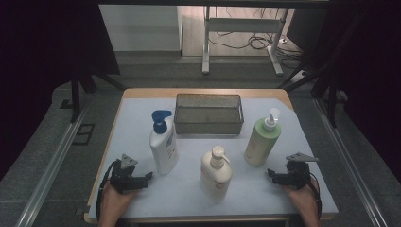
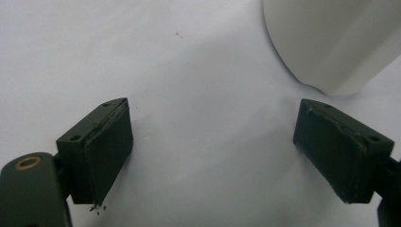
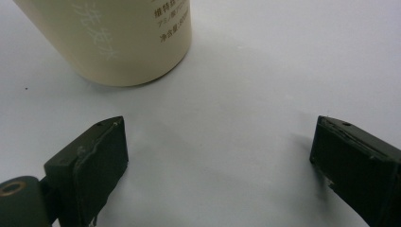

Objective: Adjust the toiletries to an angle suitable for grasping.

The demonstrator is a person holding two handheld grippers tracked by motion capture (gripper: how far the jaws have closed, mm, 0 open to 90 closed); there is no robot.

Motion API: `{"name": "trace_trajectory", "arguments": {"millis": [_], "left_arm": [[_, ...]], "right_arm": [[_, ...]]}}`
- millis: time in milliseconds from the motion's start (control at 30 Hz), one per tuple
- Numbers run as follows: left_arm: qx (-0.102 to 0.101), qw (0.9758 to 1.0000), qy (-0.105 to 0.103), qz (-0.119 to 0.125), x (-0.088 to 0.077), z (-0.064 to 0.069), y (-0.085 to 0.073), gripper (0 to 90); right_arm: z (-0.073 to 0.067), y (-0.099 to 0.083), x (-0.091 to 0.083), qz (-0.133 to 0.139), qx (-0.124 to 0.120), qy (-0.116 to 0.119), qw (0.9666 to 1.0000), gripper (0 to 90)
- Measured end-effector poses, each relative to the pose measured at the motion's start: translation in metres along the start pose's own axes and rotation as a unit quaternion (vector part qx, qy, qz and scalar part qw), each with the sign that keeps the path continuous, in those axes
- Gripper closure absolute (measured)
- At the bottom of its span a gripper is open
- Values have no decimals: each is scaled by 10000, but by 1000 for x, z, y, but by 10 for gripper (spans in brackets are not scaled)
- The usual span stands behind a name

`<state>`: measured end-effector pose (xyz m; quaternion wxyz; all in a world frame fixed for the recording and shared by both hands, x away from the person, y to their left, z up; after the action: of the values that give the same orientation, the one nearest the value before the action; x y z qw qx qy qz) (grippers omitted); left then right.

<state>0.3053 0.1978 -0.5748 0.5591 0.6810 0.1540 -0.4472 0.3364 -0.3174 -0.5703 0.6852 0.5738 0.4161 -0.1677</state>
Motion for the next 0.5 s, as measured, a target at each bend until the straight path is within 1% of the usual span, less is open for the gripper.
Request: {"name": "trace_trajectory", "arguments": {"millis": [500], "left_arm": [[-9, 10000, -12, -3, 0, 0, 0, 128]], "right_arm": [[-1, 0, 0, -25, -5, 21, 10000, 41]]}}
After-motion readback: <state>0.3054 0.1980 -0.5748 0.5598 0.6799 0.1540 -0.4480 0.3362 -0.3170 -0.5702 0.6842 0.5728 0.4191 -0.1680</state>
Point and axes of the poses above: each handheld gripper's, and its own axes: x roughly forward along the jaws, y roughly out of its top, z roughly to its right, the point moved 7 cm from there along x, roughly forward along the jaws, and after that the axes turned 4 degrees about -z, right-handed, at the moved point
